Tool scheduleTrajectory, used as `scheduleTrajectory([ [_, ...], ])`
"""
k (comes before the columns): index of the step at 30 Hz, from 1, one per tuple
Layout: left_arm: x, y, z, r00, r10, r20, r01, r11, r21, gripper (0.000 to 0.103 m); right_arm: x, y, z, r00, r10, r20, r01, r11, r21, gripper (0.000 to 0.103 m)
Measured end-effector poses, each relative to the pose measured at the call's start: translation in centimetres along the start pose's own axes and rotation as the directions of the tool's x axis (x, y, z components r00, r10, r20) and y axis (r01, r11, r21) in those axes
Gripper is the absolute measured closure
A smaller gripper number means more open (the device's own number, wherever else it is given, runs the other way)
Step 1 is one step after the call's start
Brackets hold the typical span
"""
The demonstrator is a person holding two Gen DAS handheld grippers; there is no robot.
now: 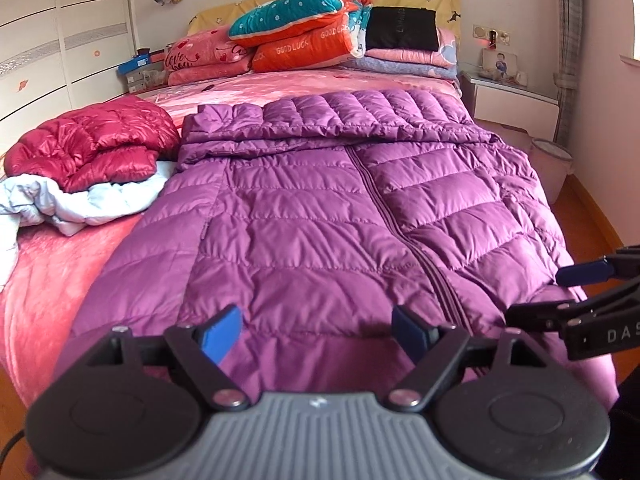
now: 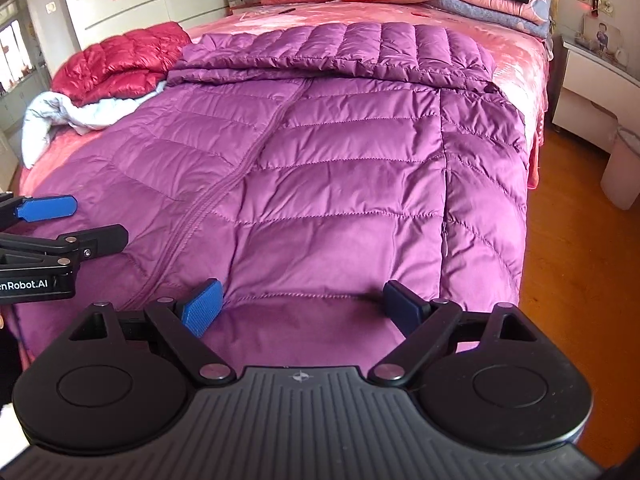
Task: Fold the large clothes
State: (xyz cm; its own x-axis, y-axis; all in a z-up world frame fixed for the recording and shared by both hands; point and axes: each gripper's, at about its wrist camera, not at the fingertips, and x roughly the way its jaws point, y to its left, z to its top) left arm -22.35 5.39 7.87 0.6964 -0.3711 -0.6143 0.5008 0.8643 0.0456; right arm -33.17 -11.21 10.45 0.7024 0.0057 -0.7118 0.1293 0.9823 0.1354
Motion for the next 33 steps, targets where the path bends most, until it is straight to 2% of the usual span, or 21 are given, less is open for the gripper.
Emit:
scheduleTrajectory([
  [8,-2.0,1.0,0.5,0.999,0.033,0.008,-0.033,0.999,-0.008,0.019,-2.3,-0.9,-0.5,0.999,0.027,0.038,-0.029,0.998,0.060,0.000],
  [17,-3.6,4.2,2.9,0.999,0.044,0.018,-0.044,0.999,-0.005,0.012,-3.8,-6.2,0.1,0.992,0.006,0.130,-0.033,0.977,0.211,0.000],
  [21,-3.0,8.0,3.8,1.000,0.009,-0.022,-0.010,0.999,-0.044,0.012,-4.0,-9.4,0.1,0.986,0.007,0.165,-0.058,0.951,0.302,0.000],
  [26,-0.7,13.1,3.4,0.994,-0.019,-0.109,0.006,0.992,-0.124,0.012,-3.5,-13.8,-0.1,0.987,0.001,0.159,-0.067,0.909,0.412,0.000],
  [30,1.4,16.3,2.6,0.983,-0.046,-0.176,0.008,0.978,-0.208,0.012,-1.6,-17.0,-0.2,0.992,0.048,0.119,-0.101,0.866,0.491,0.000],
  [33,2.4,17.9,2.0,0.970,-0.128,-0.209,0.066,0.958,-0.280,0.012,0.4,-19.3,-0.7,0.990,0.121,0.076,-0.143,0.822,0.551,0.000],
])
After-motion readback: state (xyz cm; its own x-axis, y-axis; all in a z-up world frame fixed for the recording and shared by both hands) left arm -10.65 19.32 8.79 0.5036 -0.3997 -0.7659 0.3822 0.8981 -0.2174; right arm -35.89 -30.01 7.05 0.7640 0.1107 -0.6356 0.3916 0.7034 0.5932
